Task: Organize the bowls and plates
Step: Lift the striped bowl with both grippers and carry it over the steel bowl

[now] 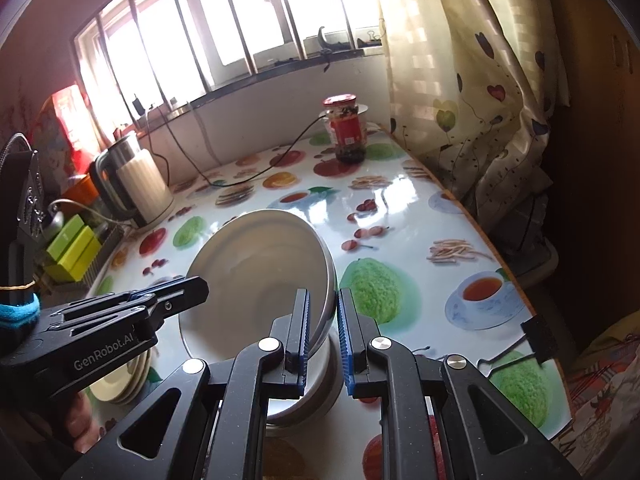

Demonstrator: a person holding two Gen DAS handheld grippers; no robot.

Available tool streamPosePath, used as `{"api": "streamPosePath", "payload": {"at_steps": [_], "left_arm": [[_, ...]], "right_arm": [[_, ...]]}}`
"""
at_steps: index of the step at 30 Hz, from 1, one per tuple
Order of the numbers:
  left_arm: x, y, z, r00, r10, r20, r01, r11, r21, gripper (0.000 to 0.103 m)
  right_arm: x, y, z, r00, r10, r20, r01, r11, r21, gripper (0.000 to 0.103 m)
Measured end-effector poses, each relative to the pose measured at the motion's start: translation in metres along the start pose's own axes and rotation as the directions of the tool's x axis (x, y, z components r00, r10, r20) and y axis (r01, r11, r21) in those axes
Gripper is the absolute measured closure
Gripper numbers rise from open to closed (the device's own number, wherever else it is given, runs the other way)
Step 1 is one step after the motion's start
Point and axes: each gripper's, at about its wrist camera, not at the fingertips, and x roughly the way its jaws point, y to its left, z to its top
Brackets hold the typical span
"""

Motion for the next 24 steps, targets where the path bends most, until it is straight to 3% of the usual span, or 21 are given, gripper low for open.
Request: {"api": "streamPosePath", "payload": {"at_steps": [24], "left_arm": [[0.012, 0.014, -0.02, 0.998, 0.011, -0.062, -0.014, 0.999, -0.052, 0.092]], "right_arm": [[0.021, 0.008, -0.019, 0.997, 0.015, -0.072, -0.015, 1.0, -0.01, 0.089]]}}
